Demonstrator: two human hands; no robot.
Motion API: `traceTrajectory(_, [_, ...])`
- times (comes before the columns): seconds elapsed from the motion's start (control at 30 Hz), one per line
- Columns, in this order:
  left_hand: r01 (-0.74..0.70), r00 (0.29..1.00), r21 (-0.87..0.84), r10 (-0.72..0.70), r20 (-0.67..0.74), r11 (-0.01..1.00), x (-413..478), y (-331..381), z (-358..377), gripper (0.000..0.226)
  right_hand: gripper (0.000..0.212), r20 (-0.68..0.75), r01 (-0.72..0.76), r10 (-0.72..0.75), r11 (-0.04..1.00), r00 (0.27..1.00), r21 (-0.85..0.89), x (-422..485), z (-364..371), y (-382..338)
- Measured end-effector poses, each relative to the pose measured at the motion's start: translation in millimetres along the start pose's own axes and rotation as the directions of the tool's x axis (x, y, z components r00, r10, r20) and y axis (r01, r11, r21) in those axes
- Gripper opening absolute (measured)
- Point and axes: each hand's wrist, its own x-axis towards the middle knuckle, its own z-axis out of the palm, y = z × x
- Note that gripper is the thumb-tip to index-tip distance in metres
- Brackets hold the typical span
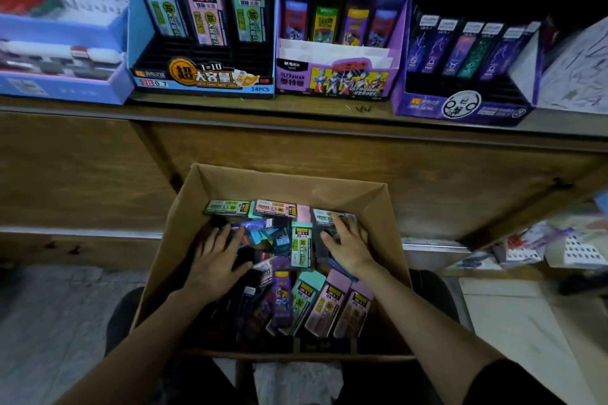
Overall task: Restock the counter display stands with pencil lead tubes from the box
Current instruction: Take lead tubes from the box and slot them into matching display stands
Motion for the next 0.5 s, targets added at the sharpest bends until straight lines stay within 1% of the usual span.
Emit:
traceTrajectory(0.07, [-0.040, 0.999, 0.022, 0.040, 0.016, 0.999, -4, 4, 1, 0.073, 0.058, -0.007, 0.096, -0.097, 0.993, 0.995, -0.069, -10, 6, 5])
traceTrajectory(0.13, [-0.090, 0.995, 0.004, 0.090, 0.040, 0.996, -9, 9, 0, 0.072, 0.057, 0.004, 0.203, -0.204, 0.970, 0.979, -0.136, -22, 10, 10])
traceTrajectory(0.23, [-0.149, 0.987, -0.029, 0.150, 0.059, 0.988, -15, 16, -4, 0.068, 0.055, 0.091, 0.335, -0.324, 0.931, 0.942, -0.145, -42, 16, 12])
traceTrajectory(0.33, [-0.168, 0.983, -0.018, 0.169, 0.067, 0.986, -22, 22, -7, 0.066, 0.054, 0.176, 0.449, -0.420, 0.873, 0.890, -0.189, -59, 20, 11])
traceTrajectory(0.4, [-0.173, 0.985, -0.027, 0.174, 0.010, 0.984, -27, 23, -9, 0.059, 0.053, 0.200, 0.528, -0.497, 0.835, 0.845, -0.158, -66, 21, 11])
traceTrajectory(0.47, [-0.172, 0.982, -0.124, 0.159, -0.104, 0.977, -28, 24, -11, 0.046, 0.044, 0.156, 0.575, -0.566, 0.818, 0.810, -0.021, -70, 21, 9])
traceTrajectory(0.5, [-0.174, 0.977, -0.186, 0.146, -0.158, 0.967, -27, 24, -12, 0.038, 0.037, 0.106, 0.563, -0.568, 0.823, 0.816, 0.077, -72, 20, 7])
